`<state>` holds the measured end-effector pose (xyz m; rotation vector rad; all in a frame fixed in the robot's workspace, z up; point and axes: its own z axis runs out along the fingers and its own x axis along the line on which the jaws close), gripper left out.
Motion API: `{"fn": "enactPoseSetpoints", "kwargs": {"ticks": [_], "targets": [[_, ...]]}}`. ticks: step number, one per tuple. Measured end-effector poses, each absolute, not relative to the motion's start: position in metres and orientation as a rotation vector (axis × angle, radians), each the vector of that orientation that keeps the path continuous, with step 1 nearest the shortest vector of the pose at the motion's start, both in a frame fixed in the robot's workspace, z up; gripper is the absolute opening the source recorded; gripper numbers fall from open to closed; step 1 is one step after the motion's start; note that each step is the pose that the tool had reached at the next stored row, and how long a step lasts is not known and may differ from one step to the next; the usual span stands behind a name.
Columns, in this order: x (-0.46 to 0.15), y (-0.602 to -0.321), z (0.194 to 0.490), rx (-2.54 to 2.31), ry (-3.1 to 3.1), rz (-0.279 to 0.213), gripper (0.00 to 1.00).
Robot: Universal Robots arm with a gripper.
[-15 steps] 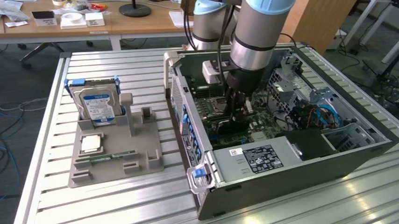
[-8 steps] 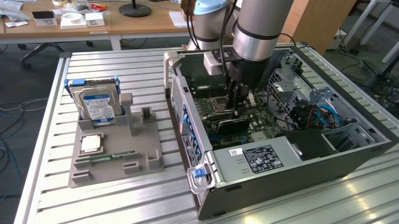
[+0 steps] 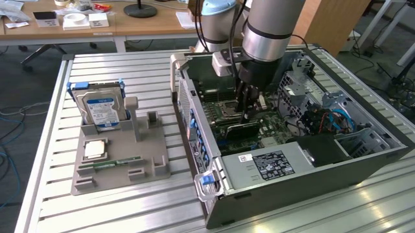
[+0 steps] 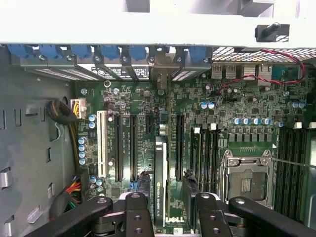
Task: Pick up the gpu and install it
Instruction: 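Insert the gpu into the slot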
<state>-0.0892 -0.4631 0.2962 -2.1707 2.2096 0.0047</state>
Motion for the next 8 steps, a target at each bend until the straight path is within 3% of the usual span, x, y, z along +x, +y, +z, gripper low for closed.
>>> {"fn": "enactPoseSetpoints", "kwargs": {"ticks": [8], "targets": [[-0.0883, -0.4631, 0.2997, -2.171, 2.210, 0.006, 0.40]]}}
